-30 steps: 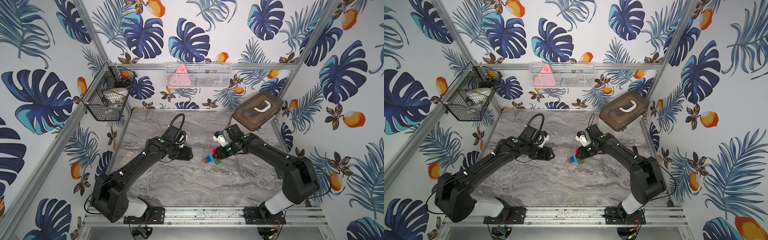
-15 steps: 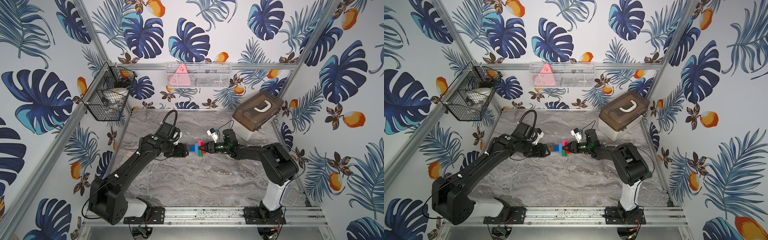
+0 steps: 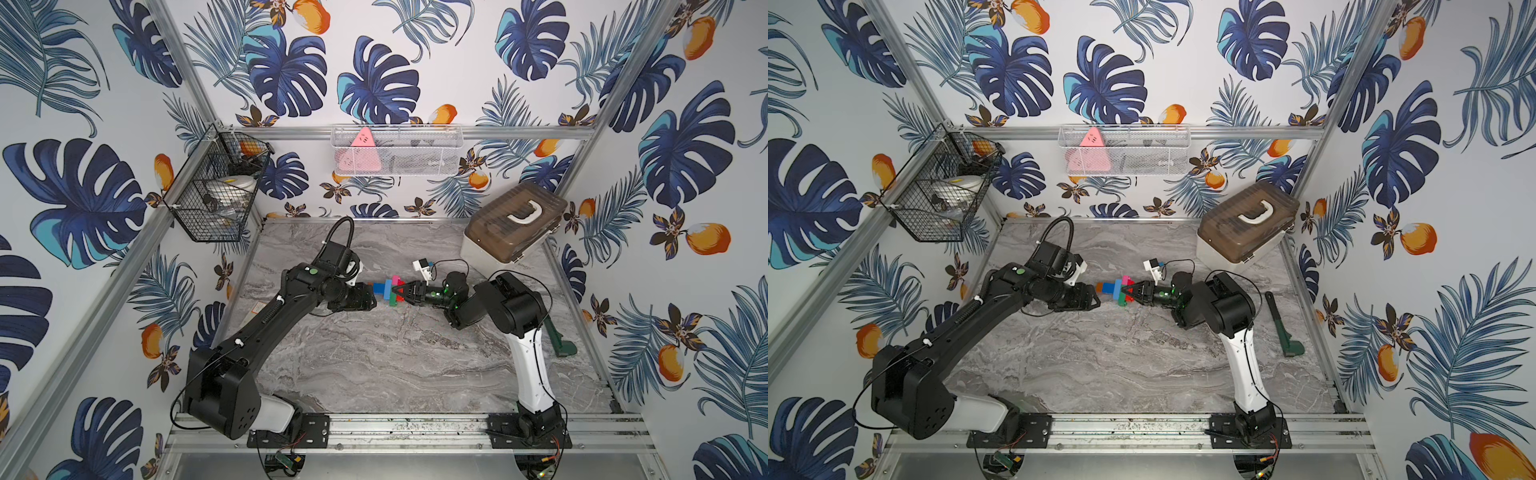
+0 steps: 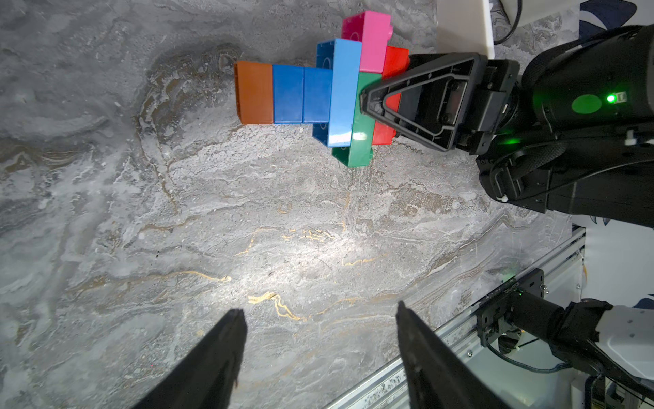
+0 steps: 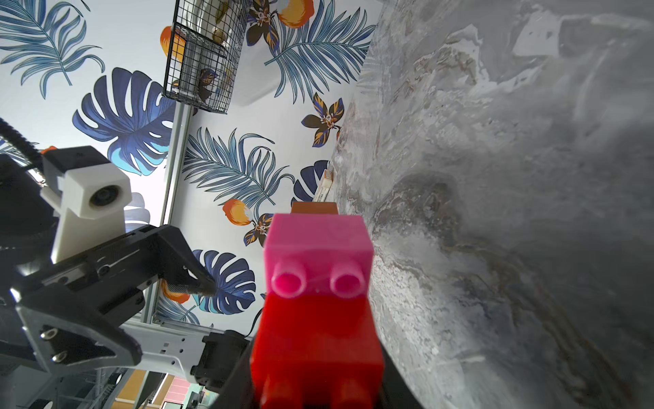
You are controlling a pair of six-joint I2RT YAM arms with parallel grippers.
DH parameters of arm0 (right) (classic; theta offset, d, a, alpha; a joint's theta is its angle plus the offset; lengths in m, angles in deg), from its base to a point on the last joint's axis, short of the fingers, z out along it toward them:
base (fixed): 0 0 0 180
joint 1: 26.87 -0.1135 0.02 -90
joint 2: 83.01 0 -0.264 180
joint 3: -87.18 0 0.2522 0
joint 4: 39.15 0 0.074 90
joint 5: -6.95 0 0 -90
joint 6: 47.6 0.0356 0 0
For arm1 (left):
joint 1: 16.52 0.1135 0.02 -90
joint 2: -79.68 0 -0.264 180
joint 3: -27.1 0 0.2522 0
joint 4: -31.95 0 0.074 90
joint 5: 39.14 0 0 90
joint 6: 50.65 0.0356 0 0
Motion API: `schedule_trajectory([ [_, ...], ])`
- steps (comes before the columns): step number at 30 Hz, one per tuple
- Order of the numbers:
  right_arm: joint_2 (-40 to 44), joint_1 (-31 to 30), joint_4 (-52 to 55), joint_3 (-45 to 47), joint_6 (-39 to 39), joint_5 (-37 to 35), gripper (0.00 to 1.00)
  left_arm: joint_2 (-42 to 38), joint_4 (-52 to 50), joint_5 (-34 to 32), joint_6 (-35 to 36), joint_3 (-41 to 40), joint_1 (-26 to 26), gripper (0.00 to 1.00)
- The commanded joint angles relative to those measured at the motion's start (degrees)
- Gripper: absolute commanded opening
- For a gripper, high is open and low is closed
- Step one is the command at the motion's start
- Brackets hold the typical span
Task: Assemble a spoon with lego
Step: Place the lego brick at the center of the board.
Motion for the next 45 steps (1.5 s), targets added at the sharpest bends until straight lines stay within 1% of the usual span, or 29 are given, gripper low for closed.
schedule_trajectory([
  [1, -1.8, 0.0, -4.8, -0.8, 2.0, 0.9, 0.26, 1.1, 0.6, 0.2, 1.3, 0.5, 0.2, 0.73],
  [9, -4.6, 0.1, -3.0, -1.3, 1.6, 0.9, 0.27, 2.4, 1.1, 0.3, 1.7, 1.2, 0.3, 0.73],
  [10, -5.0, 0.1, -3.6, -1.3, 2.2, 0.9, 0.29, 2.4, 1.1, 0.3, 1.7, 1.1, 0.3, 0.73],
  [12, -6.0, 0.1, -4.3, -1.6, 3.4, 0.9, 0.37, 2.4, 1.1, 0.2, 1.7, 1.1, 0.3, 0.73],
  [13, -6.3, 0.1, -4.3, -1.6, 3.6, 0.9, 0.39, 2.4, 1.0, 0.2, 1.7, 1.0, 0.3, 0.73],
  [15, -6.1, 0.2, -2.2, -1.6, 2.8, 1.1, 0.47, 2.5, 1.1, 0.3, 1.8, 1.0, 0.4, 0.73],
  [16, -5.9, 0.2, -0.6, -1.6, 2.1, 1.2, 0.48, 2.6, 1.1, 0.3, 1.9, 1.1, 0.4, 0.73],
  [18, -5.3, 0.3, 5.9, -1.7, -0.7, 1.0, 0.51, 2.7, 1.1, 0.3, 1.9, 1.1, 0.4, 0.73],
  [22, -4.7, 0.7, 11.3, -1.2, -3.3, 0.9, 0.55, 2.9, 1.3, 0.5, 1.8, 1.3, 0.4, 0.73],
  [25, -3.6, 1.0, 20.4, -1.3, -7.4, -0.6, 0.63, 3.2, 1.5, 0.4, 2.0, 1.5, 0.4, 0.74],
  [27, -1.0, 1.1, 32.2, -2.1, -14.2, -3.4, 0.68, 3.8, 2.1, 0.5, 2.1, 1.6, 0.5, 0.74],
  [29, 1.9, 1.2, 46.1, -3.7, -22.0, -7.6, 0.76, 4.6, 3.7, 1.0, 1.8, 1.4, 0.7, 0.74],
  [32, 4.7, 1.2, 60.5, -7.1, -30.0, -12.7, 0.81, 6.6, 6.9, 2.4, 1.7, 2.0, 1.1, 0.75],
  [34, 5.1, 1.2, 68.0, -10.6, -34.0, -14.1, 0.86, 8.3, 9.1, 3.0, 1.9, 2.7, 1.4, 0.75],
  [38, 5.2, 1.6, 77.2, -14.9, -38.6, -19.4, 0.99, 11.9, 14.2, 5.1, 2.4, 4.2, 2.8, 0.76],
  [41, 5.8, 2.3, 81.1, -17.0, -40.8, -22.6, 1.00, 15.7, 17.1, 6.3, 3.4, 6.0, 4.2, 0.77],
  [43, 6.3, 3.4, 81.5, -17.5, -40.5, -23.1, 1.00, 18.3, 20.1, 7.3, 3.2, 6.3, 4.9, 0.78],
  [45, 7.4, 4.0, 82.6, -18.0, -41.5, -25.3, 1.00, 20.6, 23.9, 8.0, 2.8, 6.3, 5.4, 0.79],
])
